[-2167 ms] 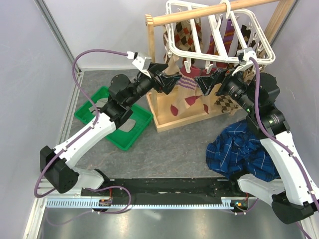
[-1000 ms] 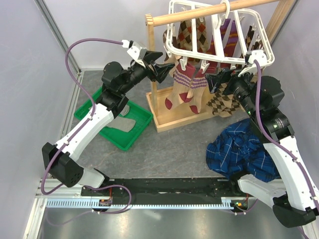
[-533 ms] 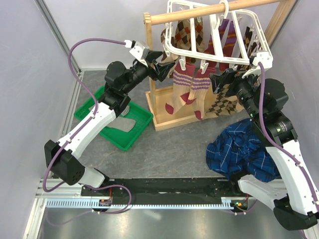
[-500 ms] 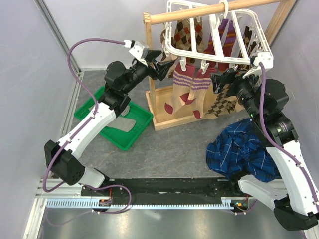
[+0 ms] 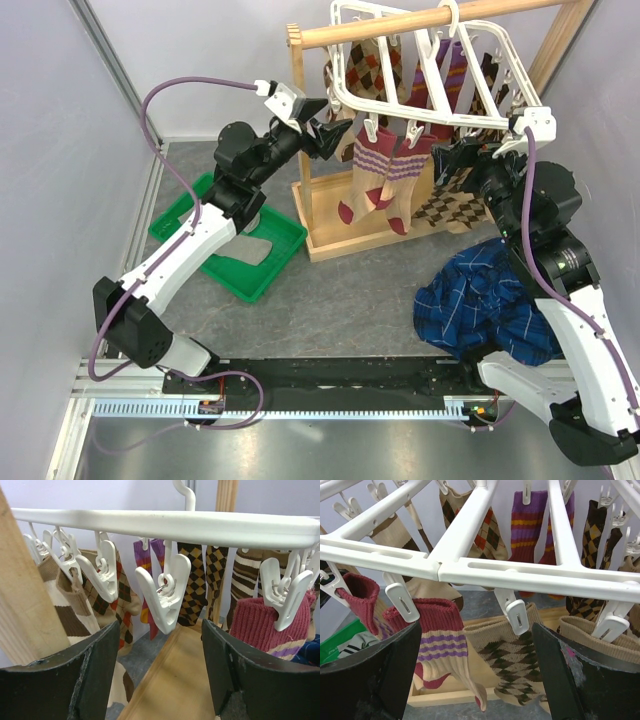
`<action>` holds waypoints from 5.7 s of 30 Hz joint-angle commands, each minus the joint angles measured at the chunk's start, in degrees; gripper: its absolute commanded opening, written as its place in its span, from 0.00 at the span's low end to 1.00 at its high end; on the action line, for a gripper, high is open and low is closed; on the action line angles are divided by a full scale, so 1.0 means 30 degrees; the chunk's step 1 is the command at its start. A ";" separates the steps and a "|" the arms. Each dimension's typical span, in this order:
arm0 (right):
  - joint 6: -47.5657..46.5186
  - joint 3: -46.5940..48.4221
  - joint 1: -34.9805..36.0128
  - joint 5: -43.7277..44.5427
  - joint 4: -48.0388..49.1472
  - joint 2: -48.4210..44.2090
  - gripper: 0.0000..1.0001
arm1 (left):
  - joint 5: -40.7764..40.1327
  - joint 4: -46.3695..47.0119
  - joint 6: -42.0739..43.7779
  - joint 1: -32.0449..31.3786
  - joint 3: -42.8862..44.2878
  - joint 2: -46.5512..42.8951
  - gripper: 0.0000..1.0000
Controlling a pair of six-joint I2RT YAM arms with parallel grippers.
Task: Clip the socks to the hanger
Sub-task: Rotate the hanger at the clothesline, then open the clamp at the hanger.
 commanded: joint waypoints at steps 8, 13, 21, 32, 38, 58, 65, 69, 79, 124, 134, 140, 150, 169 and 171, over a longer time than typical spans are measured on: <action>-0.0483 -0.0260 0.0049 0.0543 0.0133 -0.0501 0.98 | 0.0164 0.1228 0.0970 -0.0610 0.1676 0.0686 0.58; -0.0424 -0.0202 0.0079 0.0309 0.0162 -0.0618 0.98 | 0.0369 0.1170 0.0882 -0.0961 0.1414 0.0511 0.44; -0.0425 0.0208 0.0079 -0.0860 0.0046 -0.0940 0.98 | -0.0069 0.1170 0.0940 -0.1781 0.0417 0.0189 0.30; -0.1361 0.1554 0.0079 -0.4639 -0.1271 -0.1439 0.98 | -0.1183 0.1082 0.1731 -0.3216 -0.0373 -0.0427 0.02; -0.1246 0.2903 0.0079 -0.8675 -0.2561 -0.1030 0.98 | -0.1915 0.0526 0.2346 -0.4593 -0.0754 -0.0368 0.02; 0.2709 0.4662 0.0079 -0.8194 -0.4555 0.1960 0.88 | -0.2649 -0.0734 0.3488 -0.8373 0.0152 0.0539 0.02; 0.4115 0.4252 0.0079 -0.7077 -0.3092 0.1433 0.84 | -0.2531 -0.1057 0.3694 -0.8901 0.0388 0.0862 0.02; 0.4584 0.3901 0.0079 -0.6576 -0.2387 0.1111 0.80 | -0.2532 -0.1232 0.3665 -0.8989 0.0475 0.0891 0.02; 0.4528 0.3519 0.0050 -0.7513 -0.1478 0.1461 0.74 | -0.2999 -0.3486 0.4396 -0.9896 0.2056 0.1593 0.02; 0.4000 0.1029 0.0079 -0.6459 -0.0277 0.0671 0.33 | -0.3316 -0.8265 0.2054 -1.1567 0.4753 0.3851 0.03; 0.3735 0.0619 0.0050 -0.6224 -0.0657 0.0495 0.03 | -0.6251 -0.6419 0.0444 -1.1509 0.3172 0.2358 0.45; 0.3910 0.0735 0.0079 -0.6429 -0.0745 0.0524 0.00 | -0.6984 -0.5571 0.0354 -1.1392 0.2205 0.1537 0.57; 0.4350 0.0209 0.0079 -0.6459 -0.0775 0.0144 0.03 | -0.7161 -0.2290 -0.0028 -1.0572 -0.0051 0.0511 0.64; 0.4262 0.0706 0.0079 -0.6283 -0.0775 0.0143 0.03 | -0.5080 -0.0617 0.7060 -1.0015 0.1236 0.0890 0.62; 0.4234 0.0794 0.0050 -0.6312 -0.0775 0.0172 0.03 | -0.5138 -0.0588 0.7296 -1.0014 0.1558 0.1270 0.59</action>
